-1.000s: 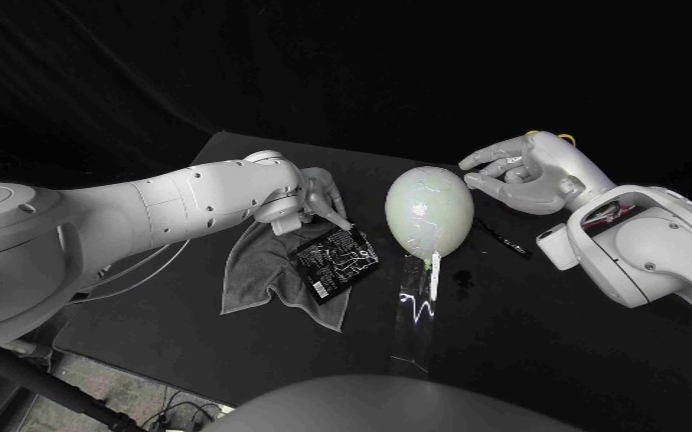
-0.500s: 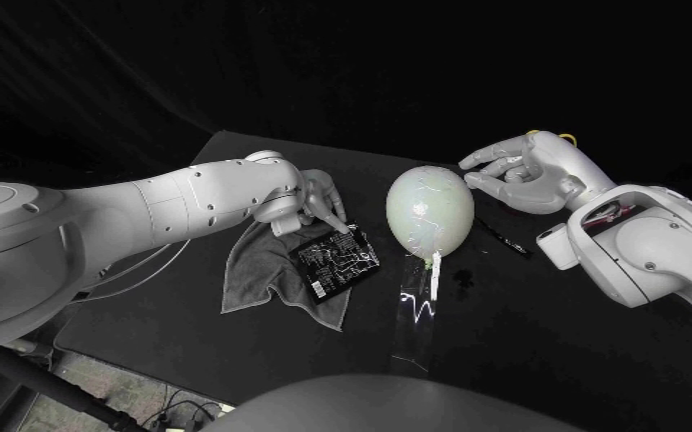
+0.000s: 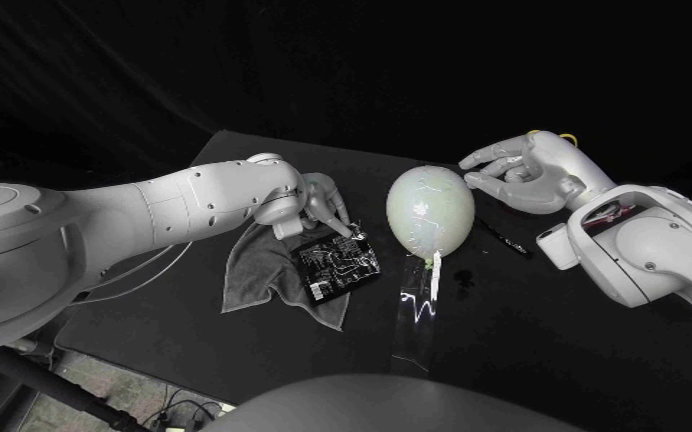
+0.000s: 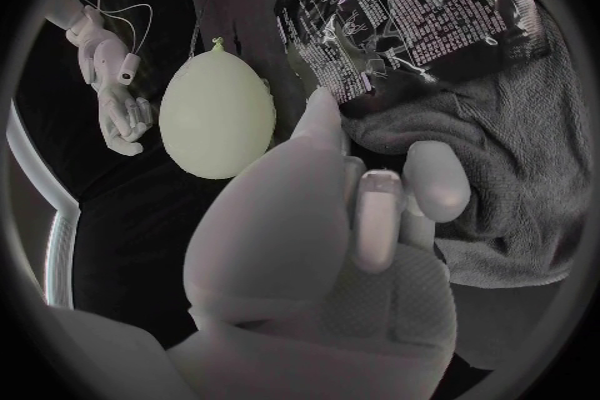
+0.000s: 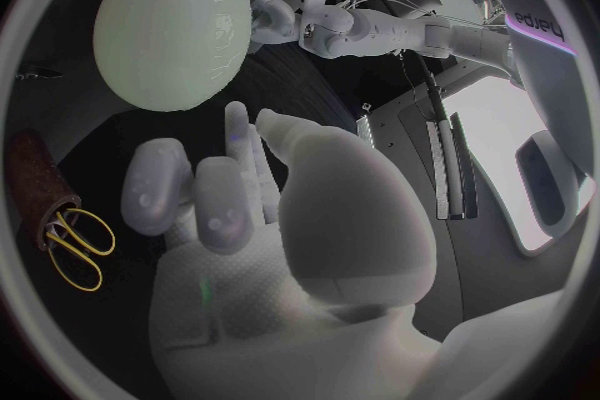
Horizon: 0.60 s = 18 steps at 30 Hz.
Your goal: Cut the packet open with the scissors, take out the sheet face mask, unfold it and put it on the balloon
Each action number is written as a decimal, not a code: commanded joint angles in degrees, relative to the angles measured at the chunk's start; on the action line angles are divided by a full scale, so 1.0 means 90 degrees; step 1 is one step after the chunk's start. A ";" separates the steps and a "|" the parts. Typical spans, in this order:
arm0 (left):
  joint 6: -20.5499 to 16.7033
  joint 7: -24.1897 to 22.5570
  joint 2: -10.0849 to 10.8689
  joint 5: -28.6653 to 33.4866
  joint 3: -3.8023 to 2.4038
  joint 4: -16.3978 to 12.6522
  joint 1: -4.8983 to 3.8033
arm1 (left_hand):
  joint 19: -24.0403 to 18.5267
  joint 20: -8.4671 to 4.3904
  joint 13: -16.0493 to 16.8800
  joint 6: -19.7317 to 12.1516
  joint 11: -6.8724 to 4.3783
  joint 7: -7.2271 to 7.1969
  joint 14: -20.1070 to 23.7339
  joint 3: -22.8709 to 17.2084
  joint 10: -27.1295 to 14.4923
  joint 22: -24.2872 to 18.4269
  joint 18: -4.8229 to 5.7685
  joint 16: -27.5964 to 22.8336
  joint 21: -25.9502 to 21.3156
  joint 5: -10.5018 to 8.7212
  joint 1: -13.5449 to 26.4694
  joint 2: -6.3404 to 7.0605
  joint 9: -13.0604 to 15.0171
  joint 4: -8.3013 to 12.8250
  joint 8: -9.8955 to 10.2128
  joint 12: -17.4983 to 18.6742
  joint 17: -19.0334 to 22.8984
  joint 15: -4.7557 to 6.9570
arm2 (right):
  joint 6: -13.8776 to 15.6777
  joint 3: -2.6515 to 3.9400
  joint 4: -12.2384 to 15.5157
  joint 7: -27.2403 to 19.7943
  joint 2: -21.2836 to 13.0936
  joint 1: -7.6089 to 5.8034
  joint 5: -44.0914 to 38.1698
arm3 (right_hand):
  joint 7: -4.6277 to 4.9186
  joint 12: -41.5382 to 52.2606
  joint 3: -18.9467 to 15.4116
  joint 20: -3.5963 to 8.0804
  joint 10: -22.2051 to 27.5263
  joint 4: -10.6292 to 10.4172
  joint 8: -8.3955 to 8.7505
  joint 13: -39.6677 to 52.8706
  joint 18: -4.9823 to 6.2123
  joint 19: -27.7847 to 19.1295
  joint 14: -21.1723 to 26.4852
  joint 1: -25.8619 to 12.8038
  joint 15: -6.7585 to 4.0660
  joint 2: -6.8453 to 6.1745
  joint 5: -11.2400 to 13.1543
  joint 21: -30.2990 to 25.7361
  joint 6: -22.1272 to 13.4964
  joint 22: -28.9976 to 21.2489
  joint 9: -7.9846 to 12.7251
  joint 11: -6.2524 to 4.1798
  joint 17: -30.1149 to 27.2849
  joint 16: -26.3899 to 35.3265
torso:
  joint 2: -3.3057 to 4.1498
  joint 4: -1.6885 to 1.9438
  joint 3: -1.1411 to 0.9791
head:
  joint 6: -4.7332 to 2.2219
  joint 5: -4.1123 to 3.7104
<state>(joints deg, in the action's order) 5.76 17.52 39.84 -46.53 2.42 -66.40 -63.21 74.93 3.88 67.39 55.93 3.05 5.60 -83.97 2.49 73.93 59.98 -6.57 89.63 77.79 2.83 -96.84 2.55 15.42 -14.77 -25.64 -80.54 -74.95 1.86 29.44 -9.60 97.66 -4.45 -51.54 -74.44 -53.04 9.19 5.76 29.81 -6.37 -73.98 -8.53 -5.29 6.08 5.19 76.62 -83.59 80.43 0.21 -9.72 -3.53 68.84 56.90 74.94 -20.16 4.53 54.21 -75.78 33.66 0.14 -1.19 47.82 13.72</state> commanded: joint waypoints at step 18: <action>0.0534 -0.0341 -0.0039 0.0351 -0.0002 -0.0154 -0.0001 | 0.0004 -0.0100 0.0296 0.0265 -0.0271 -0.0087 -0.0664 -0.0110 0.0463 0.0045 0.0081 0.0036 0.0056 -0.0005 -0.0188 -0.0165 -0.0023 -0.0021 -0.0062 -0.0160 -0.1652 0.0101 | -0.0003 0.0003 -0.0001 -0.0070 0.0005 -0.0001 -0.0020 | 0.0020 -0.0014 -0.0002 0.0014 -0.0061 0.0050 -0.0011 0.0011 0.0003 -0.0044 0.0032 -0.0046 -0.0019 0.0001 0.0007 -0.0040 -0.0023 0.0238 -0.0007 -0.0005 -0.0008 0.0025 | 0.0000 0.0003 -0.0001 | -0.0010 0.0008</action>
<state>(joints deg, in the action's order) 8.26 15.73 39.71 -43.52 2.44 -67.45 -63.19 75.04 3.36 69.84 58.07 3.19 4.86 -84.04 1.85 74.31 60.29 -6.16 89.67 78.10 2.84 -97.22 2.17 15.29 -14.94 -26.06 -81.84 -74.95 2.38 29.45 -9.60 97.62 -4.47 -51.55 -74.44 -52.99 9.09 5.76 29.81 -6.37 -74.22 -8.53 -5.29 6.13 5.19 76.62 -83.59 80.43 0.21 -9.72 -3.53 68.84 57.00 74.93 -20.15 4.30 54.18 -75.78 33.66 0.12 -1.21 47.65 13.77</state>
